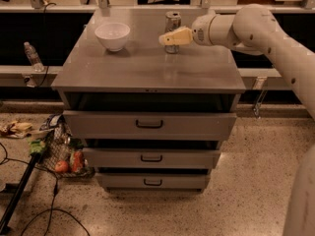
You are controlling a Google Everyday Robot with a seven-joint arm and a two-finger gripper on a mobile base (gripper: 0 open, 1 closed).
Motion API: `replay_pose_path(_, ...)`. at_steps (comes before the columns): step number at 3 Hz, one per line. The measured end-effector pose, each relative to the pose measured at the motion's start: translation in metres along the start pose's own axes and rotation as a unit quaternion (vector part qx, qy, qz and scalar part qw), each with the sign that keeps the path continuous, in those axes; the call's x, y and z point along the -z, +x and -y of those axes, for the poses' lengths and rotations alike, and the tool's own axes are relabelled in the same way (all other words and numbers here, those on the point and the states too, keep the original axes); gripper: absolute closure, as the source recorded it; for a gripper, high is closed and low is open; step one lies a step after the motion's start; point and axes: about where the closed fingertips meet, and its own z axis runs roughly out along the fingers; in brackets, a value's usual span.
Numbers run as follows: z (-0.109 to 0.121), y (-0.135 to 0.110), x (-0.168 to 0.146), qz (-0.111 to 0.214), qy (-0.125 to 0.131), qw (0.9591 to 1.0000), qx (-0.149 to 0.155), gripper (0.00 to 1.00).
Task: Place redbull can into white bowl
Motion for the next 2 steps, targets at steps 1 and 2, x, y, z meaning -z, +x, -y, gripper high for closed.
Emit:
replay_pose_path(1, 0.014, -0.003, -0.023, 0.013, 0.020, 0.9997, 0.005, 0.00)
replay_pose_path(2, 0.015, -0.006, -0.050, 0.025, 0.009, 0.9996, 0.009, 0.18)
